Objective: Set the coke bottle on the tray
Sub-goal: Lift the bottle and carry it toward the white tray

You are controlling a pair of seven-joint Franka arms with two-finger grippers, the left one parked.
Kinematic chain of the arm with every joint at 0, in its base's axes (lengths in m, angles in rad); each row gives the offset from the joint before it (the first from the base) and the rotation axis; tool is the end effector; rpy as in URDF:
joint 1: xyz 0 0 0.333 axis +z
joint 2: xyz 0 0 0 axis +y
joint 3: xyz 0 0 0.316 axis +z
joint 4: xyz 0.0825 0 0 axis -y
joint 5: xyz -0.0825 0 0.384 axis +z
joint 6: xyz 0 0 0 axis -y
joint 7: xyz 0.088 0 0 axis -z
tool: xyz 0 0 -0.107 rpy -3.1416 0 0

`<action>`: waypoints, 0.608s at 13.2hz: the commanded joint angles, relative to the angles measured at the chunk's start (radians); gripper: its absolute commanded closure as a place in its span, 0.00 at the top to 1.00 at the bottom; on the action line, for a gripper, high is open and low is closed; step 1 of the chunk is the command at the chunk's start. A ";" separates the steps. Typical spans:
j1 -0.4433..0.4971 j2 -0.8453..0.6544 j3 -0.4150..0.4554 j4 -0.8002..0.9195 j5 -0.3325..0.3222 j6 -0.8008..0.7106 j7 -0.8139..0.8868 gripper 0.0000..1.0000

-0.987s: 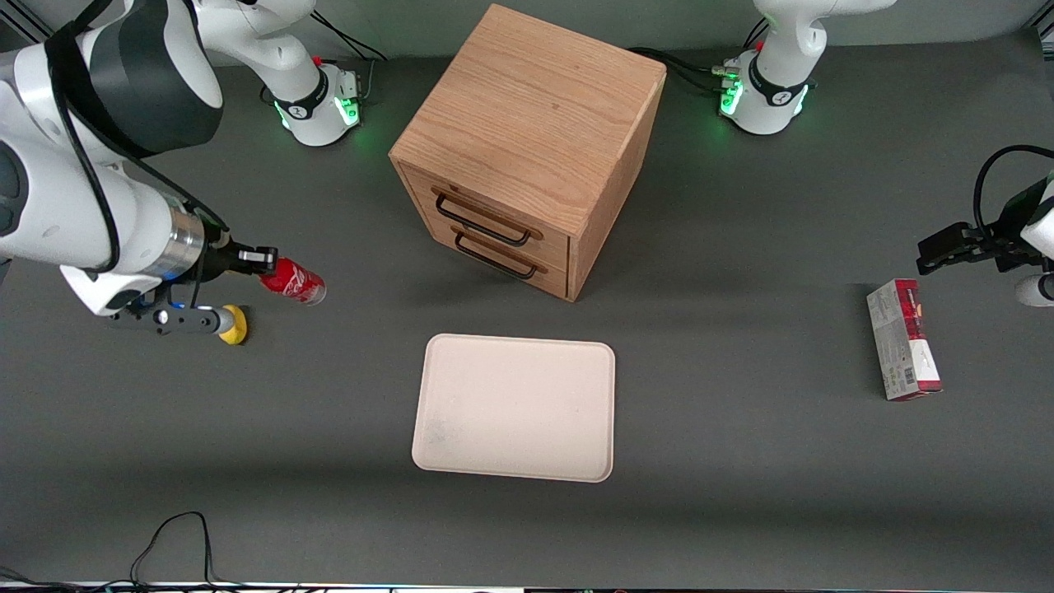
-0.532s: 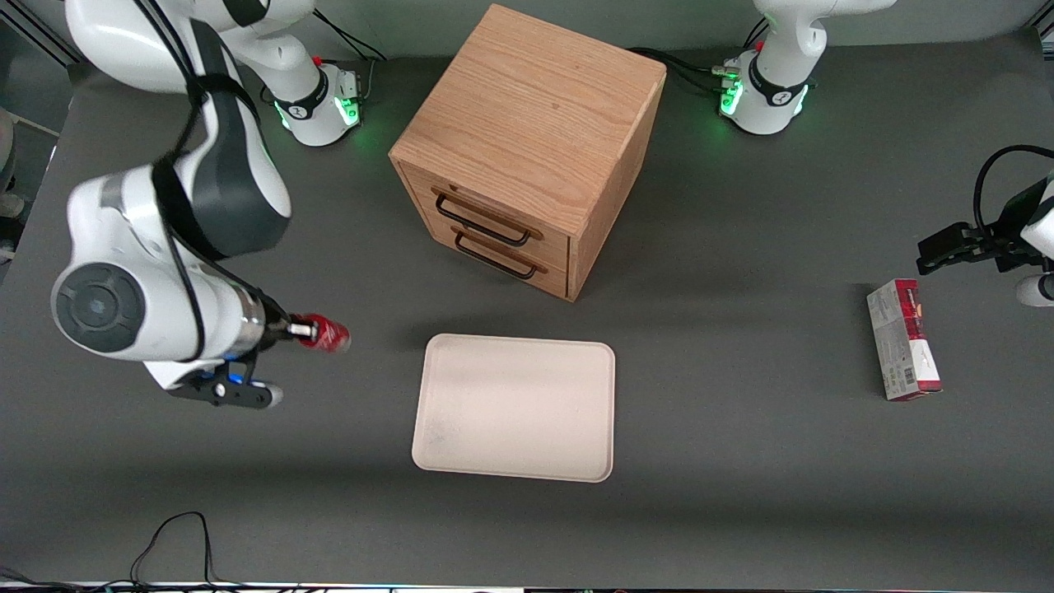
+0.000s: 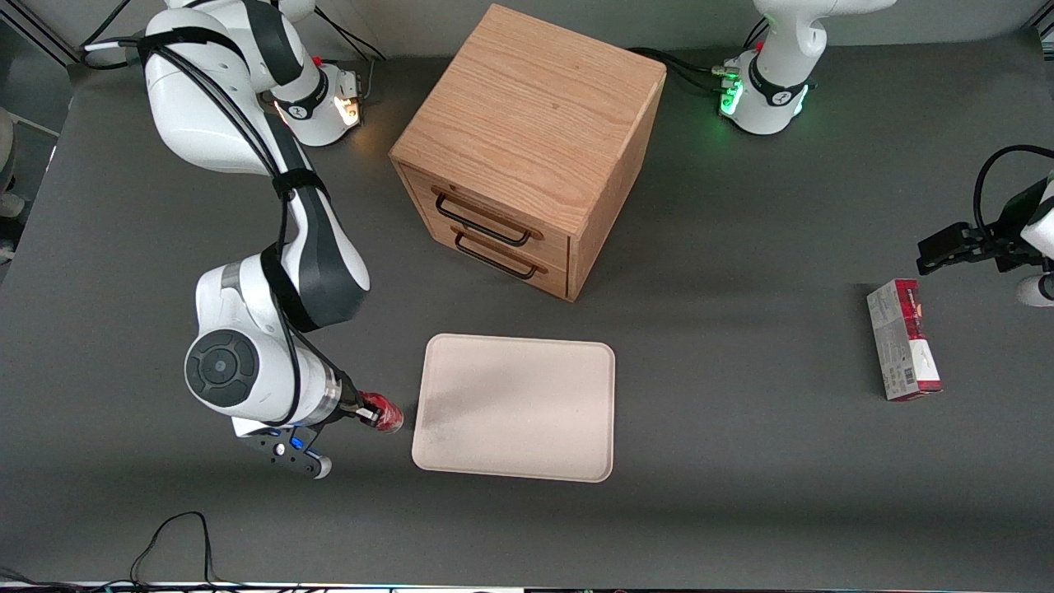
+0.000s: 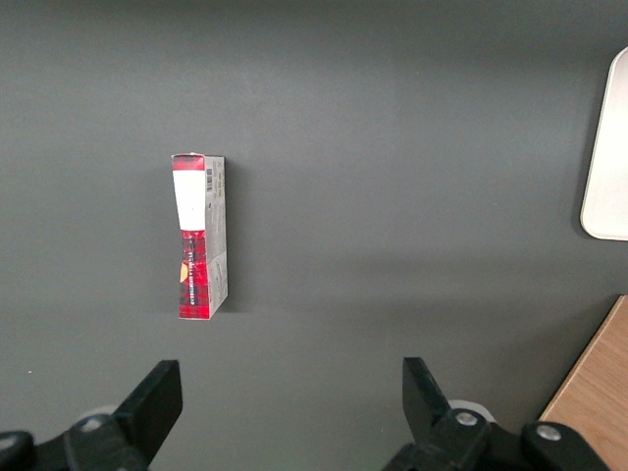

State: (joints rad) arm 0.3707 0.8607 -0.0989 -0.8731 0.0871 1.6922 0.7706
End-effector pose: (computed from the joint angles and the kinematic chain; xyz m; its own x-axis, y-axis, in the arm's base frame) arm 0.7296 0.2435 0.3864 0.8871 -0.4602 -0.0355 -0.4598 -0.8878 0.0191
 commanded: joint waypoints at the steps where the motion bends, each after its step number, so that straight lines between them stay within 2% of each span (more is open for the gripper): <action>1: 0.004 0.036 0.002 0.055 0.014 0.017 0.033 0.00; 8: 0.073 0.075 0.002 0.062 0.003 0.093 0.082 0.00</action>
State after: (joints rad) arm 0.4323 0.9125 -0.0947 -0.8637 0.0871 1.7824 0.8213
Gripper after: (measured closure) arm 0.687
